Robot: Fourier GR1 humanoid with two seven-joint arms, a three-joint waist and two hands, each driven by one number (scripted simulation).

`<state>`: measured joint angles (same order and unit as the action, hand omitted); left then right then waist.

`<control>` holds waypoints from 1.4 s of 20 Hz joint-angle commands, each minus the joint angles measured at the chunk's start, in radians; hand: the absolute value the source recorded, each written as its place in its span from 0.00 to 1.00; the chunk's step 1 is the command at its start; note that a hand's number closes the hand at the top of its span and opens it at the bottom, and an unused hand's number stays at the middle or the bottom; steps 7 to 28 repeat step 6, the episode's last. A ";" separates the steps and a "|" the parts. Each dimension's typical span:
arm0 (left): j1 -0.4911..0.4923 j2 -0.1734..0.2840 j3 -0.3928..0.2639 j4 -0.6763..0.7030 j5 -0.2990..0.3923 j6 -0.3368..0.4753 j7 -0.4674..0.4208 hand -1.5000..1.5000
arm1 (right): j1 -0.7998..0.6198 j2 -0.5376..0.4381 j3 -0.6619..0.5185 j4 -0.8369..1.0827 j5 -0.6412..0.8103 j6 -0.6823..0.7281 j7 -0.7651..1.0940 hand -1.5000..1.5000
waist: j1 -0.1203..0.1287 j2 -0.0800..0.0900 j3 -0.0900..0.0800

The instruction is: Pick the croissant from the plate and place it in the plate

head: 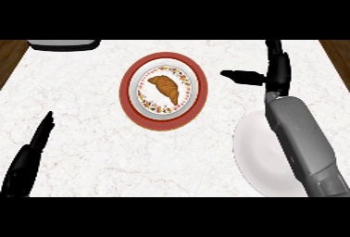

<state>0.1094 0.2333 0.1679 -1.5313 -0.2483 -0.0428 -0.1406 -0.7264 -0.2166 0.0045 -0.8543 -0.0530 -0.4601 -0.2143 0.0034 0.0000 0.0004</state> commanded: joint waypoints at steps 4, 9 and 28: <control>-0.027 0.033 0.032 0.010 0.016 -0.040 0.000 0.50 | 0.111 -0.084 -0.099 0.032 -0.064 0.166 -0.146 0.00 | 0.002 0.001 0.000; -0.019 0.010 0.023 0.010 0.009 -0.028 0.007 0.50 | 0.100 -0.139 -0.123 0.055 -0.059 0.201 -0.142 0.00 | 0.003 0.001 0.000; -0.019 0.010 0.023 0.010 0.009 -0.028 0.007 0.50 | 0.100 -0.139 -0.123 0.055 -0.059 0.201 -0.142 0.00 | 0.003 0.001 0.000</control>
